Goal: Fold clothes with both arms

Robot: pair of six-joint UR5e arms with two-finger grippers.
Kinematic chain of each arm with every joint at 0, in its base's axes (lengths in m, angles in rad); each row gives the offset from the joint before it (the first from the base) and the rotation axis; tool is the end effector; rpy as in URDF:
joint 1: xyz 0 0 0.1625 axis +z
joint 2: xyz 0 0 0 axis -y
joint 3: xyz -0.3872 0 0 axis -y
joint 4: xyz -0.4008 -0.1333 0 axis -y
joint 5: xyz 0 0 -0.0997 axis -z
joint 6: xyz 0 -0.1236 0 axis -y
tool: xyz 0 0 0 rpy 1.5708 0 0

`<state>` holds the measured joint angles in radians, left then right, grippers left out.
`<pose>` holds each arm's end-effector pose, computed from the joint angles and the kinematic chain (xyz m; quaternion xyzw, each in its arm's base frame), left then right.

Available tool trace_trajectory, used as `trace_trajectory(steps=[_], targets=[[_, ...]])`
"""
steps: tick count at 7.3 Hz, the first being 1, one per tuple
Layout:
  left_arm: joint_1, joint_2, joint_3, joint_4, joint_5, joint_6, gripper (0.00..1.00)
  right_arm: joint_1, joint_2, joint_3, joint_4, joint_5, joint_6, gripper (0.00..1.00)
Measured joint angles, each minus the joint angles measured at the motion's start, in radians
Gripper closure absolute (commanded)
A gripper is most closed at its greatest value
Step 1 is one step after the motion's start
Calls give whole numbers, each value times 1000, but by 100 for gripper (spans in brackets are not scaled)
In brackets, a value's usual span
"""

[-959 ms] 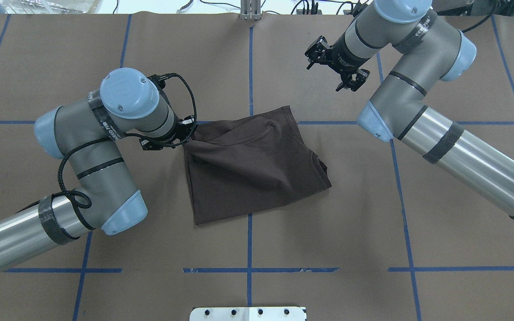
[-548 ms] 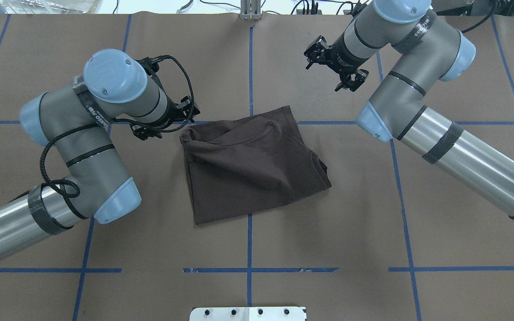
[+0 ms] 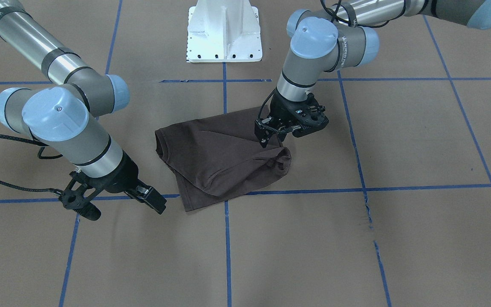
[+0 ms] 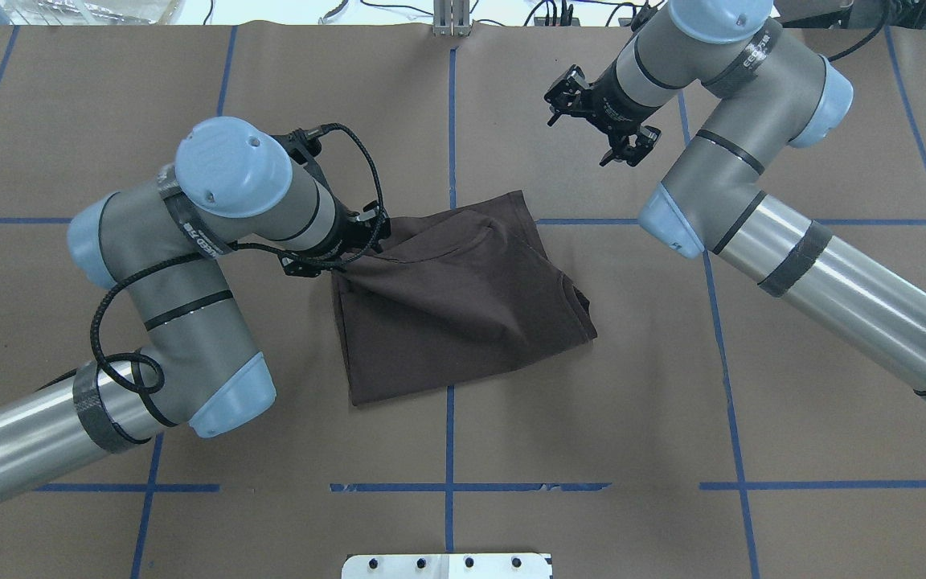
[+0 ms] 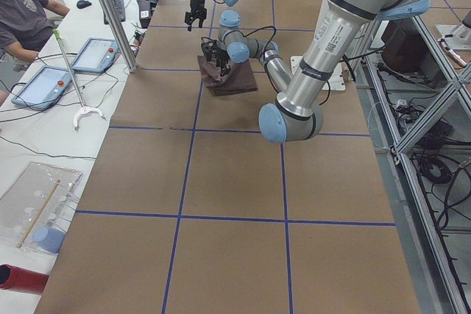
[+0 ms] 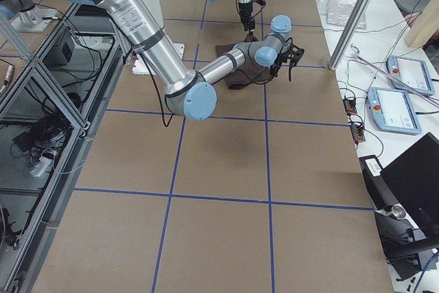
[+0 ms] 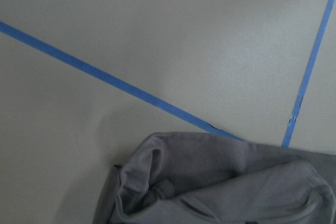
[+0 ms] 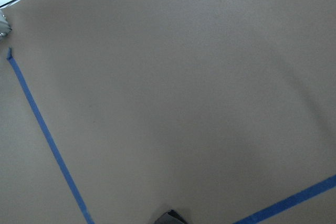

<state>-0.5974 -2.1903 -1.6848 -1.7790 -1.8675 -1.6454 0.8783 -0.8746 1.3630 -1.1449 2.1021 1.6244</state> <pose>0.5049 -0.4610 0.1984 -0.0113 0.4675 -0.2273 0.8542 -0.4229 -0.6205 0.2576 -0.0451 -0.4846 0.2855 0.8256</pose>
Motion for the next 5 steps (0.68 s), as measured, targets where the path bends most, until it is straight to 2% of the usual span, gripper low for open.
trace_trajectory(steps=[3,5], targets=[[26,-9,69,-25,33,74,100,-1,-5,2,1,-1,2,0],[-14,-12,151,-108,71,140,100,-3,-15,15,0,-1,3,0]])
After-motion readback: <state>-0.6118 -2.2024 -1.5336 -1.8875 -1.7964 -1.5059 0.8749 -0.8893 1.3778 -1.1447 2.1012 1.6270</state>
